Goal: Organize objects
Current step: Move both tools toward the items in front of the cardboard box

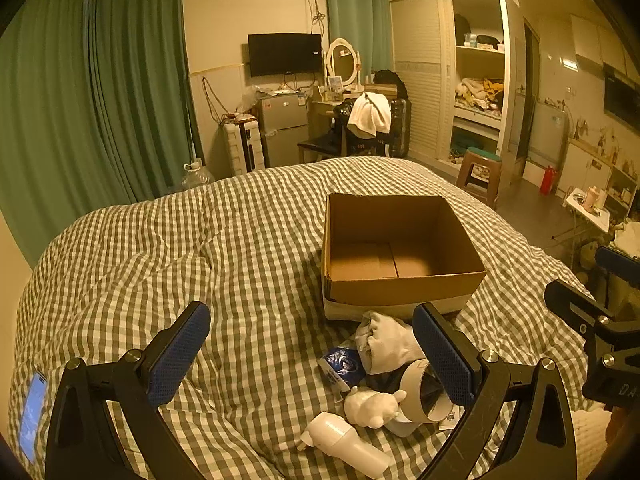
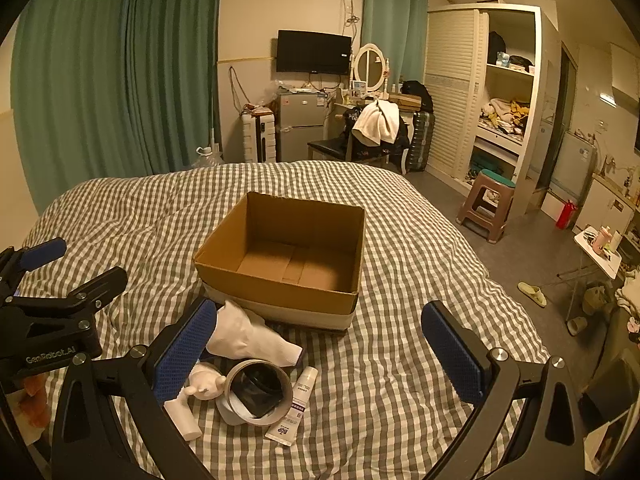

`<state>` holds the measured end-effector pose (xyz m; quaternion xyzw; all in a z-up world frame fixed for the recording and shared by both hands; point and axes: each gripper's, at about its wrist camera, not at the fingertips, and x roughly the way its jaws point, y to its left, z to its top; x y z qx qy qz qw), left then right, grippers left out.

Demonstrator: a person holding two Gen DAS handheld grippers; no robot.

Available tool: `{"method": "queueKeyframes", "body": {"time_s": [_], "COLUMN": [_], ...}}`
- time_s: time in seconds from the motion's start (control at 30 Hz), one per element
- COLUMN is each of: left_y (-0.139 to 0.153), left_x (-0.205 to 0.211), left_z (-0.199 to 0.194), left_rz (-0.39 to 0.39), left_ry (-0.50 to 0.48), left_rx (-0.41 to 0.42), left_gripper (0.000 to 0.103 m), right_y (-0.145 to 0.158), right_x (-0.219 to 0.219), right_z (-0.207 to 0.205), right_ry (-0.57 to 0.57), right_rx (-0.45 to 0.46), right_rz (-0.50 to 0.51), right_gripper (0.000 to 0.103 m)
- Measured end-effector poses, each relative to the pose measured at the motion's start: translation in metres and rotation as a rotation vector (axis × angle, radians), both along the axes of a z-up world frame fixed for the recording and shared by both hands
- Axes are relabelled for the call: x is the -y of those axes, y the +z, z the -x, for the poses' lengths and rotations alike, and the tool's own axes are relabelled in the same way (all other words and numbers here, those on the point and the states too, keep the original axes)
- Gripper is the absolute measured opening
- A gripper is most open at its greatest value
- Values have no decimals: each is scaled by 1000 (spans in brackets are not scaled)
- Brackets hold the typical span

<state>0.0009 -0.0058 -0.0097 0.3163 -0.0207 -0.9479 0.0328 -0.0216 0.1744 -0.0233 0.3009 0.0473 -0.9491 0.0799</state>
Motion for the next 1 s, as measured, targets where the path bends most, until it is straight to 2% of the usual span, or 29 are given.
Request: {"method": "queueKeyframes", "body": {"time_s": [0.37,0.6,0.8,0.9,1.0], "left_y": [-14,-36,-64,-80,-97], "left_x": [4,7,12,11,12], "left_z": [6,16,29,35,40], "left_rz": [6,-2,-14,5,10], "left_ry": [31,20,9,11,6], "left_rx": [24,73,141,179,225], "left_gripper": [103,103,103,103,103], "right_y": [-14,-32,-62,-82,-108], "right_x": [2,8,14,17,20], "right_z": [9,18,34,43,53], "right_ry": [10,24,40,46,52], "right_rx": [41,77,153,204,274], "right_rz": [0,-12,-33,-45,-59], "right_gripper": [103,100,96,93,85]}}
